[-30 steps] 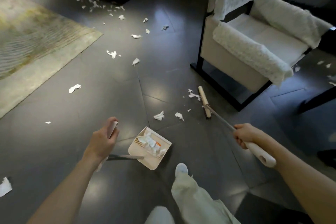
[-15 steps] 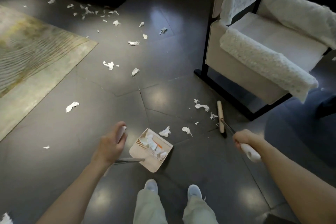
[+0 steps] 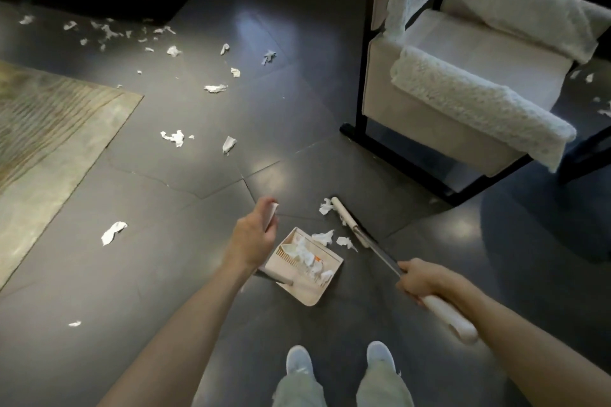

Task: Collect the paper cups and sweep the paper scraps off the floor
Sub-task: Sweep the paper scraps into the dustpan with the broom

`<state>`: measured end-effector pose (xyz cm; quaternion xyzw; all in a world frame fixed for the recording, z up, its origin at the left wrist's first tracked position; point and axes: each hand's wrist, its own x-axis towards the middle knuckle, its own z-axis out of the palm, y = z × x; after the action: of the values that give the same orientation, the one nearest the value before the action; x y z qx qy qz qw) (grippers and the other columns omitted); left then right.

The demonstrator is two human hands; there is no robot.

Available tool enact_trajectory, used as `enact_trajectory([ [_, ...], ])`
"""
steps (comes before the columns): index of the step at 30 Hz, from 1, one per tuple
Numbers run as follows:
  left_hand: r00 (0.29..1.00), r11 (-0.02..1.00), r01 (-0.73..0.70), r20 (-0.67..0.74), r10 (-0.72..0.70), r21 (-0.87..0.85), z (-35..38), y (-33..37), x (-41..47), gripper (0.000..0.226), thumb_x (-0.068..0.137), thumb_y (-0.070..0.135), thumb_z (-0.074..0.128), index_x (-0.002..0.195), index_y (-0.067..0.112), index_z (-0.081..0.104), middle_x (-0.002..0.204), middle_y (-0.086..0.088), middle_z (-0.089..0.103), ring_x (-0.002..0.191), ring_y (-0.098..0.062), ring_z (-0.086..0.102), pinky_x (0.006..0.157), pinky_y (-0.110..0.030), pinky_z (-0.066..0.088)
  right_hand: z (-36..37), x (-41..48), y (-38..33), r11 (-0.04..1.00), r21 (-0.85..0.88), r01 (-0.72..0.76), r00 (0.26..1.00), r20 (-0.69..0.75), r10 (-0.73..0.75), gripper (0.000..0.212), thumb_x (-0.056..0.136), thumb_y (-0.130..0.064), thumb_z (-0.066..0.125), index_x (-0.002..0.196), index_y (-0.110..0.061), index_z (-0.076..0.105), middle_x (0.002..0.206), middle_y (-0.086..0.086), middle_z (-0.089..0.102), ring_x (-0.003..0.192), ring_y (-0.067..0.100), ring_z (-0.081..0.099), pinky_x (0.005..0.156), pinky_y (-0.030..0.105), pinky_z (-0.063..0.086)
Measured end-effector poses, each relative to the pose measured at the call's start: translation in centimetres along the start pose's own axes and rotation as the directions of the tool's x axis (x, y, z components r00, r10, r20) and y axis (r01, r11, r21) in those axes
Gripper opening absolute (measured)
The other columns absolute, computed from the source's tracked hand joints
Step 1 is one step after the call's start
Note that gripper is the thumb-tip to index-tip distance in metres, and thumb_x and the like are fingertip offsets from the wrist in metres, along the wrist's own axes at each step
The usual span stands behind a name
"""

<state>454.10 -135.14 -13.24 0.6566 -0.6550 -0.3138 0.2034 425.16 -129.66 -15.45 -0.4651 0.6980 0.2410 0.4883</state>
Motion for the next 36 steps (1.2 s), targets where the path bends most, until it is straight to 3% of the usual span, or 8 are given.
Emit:
enact_trajectory([
  [3, 0.999, 0.999, -0.015, 0.032, 0.016, -0.035, 0.5, 1.0, 0.0, 0.027, 0.094, 0.016, 0.052, 0.121, 0.014, 0.051, 0.080, -0.013, 0.061, 0.079, -0.035, 0.063, 0.065, -0.032, 0.041, 1.0, -2.7, -1.2, 0.998, -0.015, 0.057, 0.996, 0.076, -0.056, 0.041, 0.082, -0.014, 0.048, 0.122, -0.016, 0.054, 0.069, 0.002, 0.059, 0.053, 0.013, 0.056, 0.059, 0.029, 0.051],
  [7, 0.998, 0.999, -0.043, 0.035, 0.044, -0.024, 0.1, 0.5, -0.5, 0.026, 0.096, 0.017, 0.050, 0.121, 0.015, 0.048, 0.082, -0.016, 0.063, 0.078, -0.036, 0.062, 0.069, -0.041, 0.047, 1.4, -5.8, -2.0, 0.990, 0.131, 0.053, 0.989, 0.131, -0.070, 0.056, 0.084, -0.004, 0.043, 0.138, -0.016, 0.045, 0.059, 0.004, 0.052, 0.038, 0.011, 0.046, 0.041, 0.024, 0.043],
  [12, 0.998, 1.000, -0.009, 0.055, 0.010, -0.013, -1.2, -1.4, -2.1, 0.023, 0.096, 0.021, 0.049, 0.119, 0.019, 0.047, 0.077, -0.011, 0.061, 0.076, -0.034, 0.061, 0.069, -0.039, 0.046, -0.4, -9.3, -1.2, 0.912, 0.411, -0.002, 0.995, 0.095, -0.040, 0.062, 0.087, 0.004, 0.038, 0.144, -0.021, 0.035, 0.042, 0.000, 0.043, 0.031, 0.008, 0.036, 0.033, 0.015, 0.031],
  [21, 0.998, 0.998, 0.047, -0.037, -0.048, -0.032, -3.7, -5.0, -6.3, 0.031, 0.093, 0.015, 0.056, 0.106, 0.038, 0.040, 0.079, -0.008, 0.061, 0.079, -0.036, 0.063, 0.065, -0.028, 0.034, -5.4, -8.1, -1.1, 0.890, 0.455, 0.003, 0.999, 0.028, -0.018, 0.062, 0.088, 0.007, 0.042, 0.143, -0.020, 0.035, 0.050, 0.005, 0.045, 0.037, 0.010, 0.038, 0.032, 0.016, 0.034],
  [25, 0.989, 0.996, 0.086, -0.113, -0.090, -0.038, -4.8, -6.3, -8.0, 0.030, 0.091, 0.016, 0.058, 0.105, 0.036, 0.040, 0.092, -0.018, 0.067, 0.085, -0.039, 0.065, 0.069, -0.034, 0.039, -5.0, -4.3, -3.7, 0.956, 0.292, 0.030, 1.000, -0.011, -0.028, 0.048, 0.087, 0.004, 0.045, 0.134, -0.007, 0.044, 0.062, 0.009, 0.048, 0.045, 0.015, 0.043, 0.037, 0.020, 0.039],
  [30, 0.984, 0.993, 0.120, -0.132, -0.120, -0.008, -5.5, -7.9, -7.8, 0.025, 0.092, 0.019, 0.056, 0.103, 0.036, 0.041, 0.085, -0.015, 0.068, 0.080, -0.038, 0.065, 0.069, -0.035, 0.042, -2.0, 0.6, -6.1, 0.998, -0.015, 0.062, 0.992, -0.108, -0.063, 0.036, 0.083, -0.012, 0.047, 0.118, -0.006, 0.054, 0.076, 0.011, 0.063, 0.062, 0.026, 0.063, 0.057, 0.033, 0.054],
  [32, 0.980, 0.991, 0.133, -0.150, -0.132, -0.005, -5.8, -8.5, -7.1, 0.029, 0.092, 0.014, 0.058, 0.103, 0.036, 0.042, 0.082, -0.015, 0.067, 0.078, -0.038, 0.065, 0.068, -0.035, 0.042, -0.6, 1.4, -6.8, 0.994, -0.072, 0.087, 0.993, -0.067, -0.092, 0.035, 0.084, -0.011, 0.044, 0.118, -0.005, 0.052, 0.072, 0.010, 0.062, 0.056, 0.025, 0.061, 0.050, 0.030, 0.051],
  [36, 0.968, 0.986, 0.166, -0.194, -0.161, 0.007, -5.8, -8.6, -6.0, 0.025, 0.092, 0.012, 0.056, 0.117, 0.010, 0.054, 0.088, -0.018, 0.066, 0.082, -0.042, 0.063, 0.067, -0.031, 0.035, 2.0, 0.0, -7.9, 0.962, -0.215, 0.168, 0.986, 0.048, -0.162, 0.041, 0.085, -0.008, 0.039, 0.125, -0.014, 0.045, 0.066, 0.004, 0.058, 0.049, 0.016, 0.056, 0.045, 0.025, 0.046],
])
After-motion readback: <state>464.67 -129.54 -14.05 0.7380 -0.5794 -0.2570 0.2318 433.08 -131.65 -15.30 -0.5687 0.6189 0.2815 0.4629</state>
